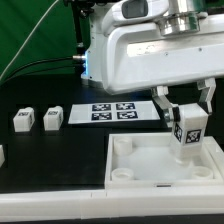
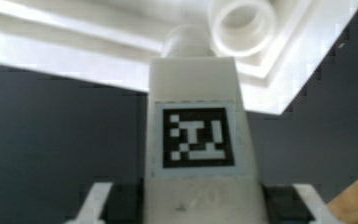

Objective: Assemble one leg

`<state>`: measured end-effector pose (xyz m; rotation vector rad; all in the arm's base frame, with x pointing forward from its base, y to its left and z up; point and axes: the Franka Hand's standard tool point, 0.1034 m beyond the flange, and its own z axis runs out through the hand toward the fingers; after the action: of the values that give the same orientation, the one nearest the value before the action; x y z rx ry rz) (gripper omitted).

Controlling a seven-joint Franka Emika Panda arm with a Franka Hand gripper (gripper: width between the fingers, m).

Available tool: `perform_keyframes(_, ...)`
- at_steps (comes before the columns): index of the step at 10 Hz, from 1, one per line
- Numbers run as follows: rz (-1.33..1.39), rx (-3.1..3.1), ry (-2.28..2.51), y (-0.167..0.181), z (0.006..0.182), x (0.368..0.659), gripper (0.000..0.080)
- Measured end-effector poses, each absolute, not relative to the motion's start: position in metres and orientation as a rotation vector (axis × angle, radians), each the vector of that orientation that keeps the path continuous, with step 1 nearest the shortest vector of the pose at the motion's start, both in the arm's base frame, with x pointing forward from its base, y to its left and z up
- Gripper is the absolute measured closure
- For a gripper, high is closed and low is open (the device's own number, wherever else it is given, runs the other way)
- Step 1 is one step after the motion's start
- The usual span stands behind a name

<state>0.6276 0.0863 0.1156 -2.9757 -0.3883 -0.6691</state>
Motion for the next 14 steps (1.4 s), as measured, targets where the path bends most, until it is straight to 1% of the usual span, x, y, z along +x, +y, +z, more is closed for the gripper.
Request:
perform_keyframes(1,-0.649,-2.973,-0.399,0.094,0.111,0.625,0.0506)
perform_keyframes(4,-0.638,-2.961,-0.388,0.113,0.111,0.621,0.0506)
perform_keyframes(8,-0.634,-2.959,-0.396,0.115,0.106,0.620,0.0506)
perform_keyframes(9,-0.693,-2.950,-0.400,0.114,0.106,0.623,0.0506)
perform_keyframes(10,-0.682,-2.952,-0.401,0.114,0.103,0.623,0.0506)
perform_keyframes(14,-0.679,-2.952,-0.402,0.115,0.101,0.622,0.0506)
